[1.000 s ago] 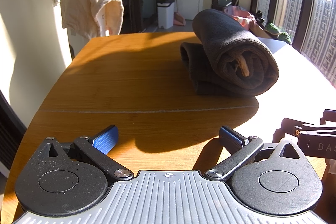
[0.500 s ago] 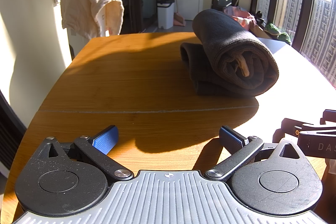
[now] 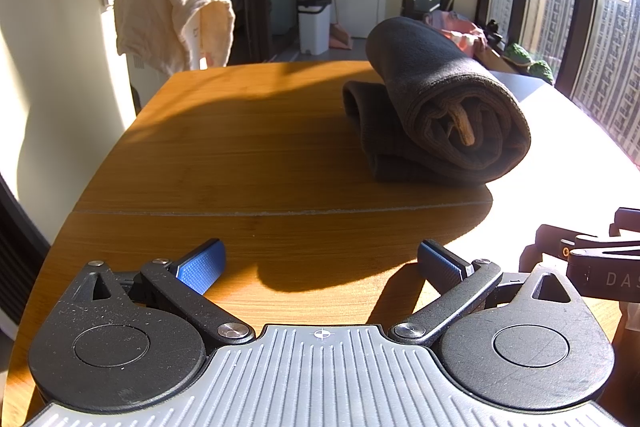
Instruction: Fold clothes
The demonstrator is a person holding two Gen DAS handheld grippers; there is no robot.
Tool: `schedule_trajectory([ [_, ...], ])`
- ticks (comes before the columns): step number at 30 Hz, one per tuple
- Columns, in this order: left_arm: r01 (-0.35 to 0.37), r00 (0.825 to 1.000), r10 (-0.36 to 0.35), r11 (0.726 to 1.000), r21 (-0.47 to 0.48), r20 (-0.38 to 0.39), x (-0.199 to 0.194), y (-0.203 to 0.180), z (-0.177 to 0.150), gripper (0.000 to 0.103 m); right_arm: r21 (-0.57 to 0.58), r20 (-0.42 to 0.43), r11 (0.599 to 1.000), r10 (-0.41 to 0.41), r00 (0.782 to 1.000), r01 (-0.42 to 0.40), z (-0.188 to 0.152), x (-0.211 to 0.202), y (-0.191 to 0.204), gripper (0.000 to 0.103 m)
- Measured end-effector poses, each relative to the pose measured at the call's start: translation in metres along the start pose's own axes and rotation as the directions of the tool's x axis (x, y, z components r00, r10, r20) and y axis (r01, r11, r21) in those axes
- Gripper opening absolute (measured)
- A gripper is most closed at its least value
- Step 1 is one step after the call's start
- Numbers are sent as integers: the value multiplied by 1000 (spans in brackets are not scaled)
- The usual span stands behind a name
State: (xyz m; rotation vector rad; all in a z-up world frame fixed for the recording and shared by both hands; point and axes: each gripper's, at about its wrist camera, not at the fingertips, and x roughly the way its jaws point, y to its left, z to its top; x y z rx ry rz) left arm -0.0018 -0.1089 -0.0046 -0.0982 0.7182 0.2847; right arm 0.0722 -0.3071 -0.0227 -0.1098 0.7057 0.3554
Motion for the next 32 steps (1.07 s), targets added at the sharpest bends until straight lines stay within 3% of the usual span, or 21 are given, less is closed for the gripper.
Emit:
schedule_trajectory([
  [32, -6, 1000, 6, 1000, -10, -2, 1, -1, 1, 103, -6, -4, 1000, 6, 1000, -6, 0, 0, -2, 103],
])
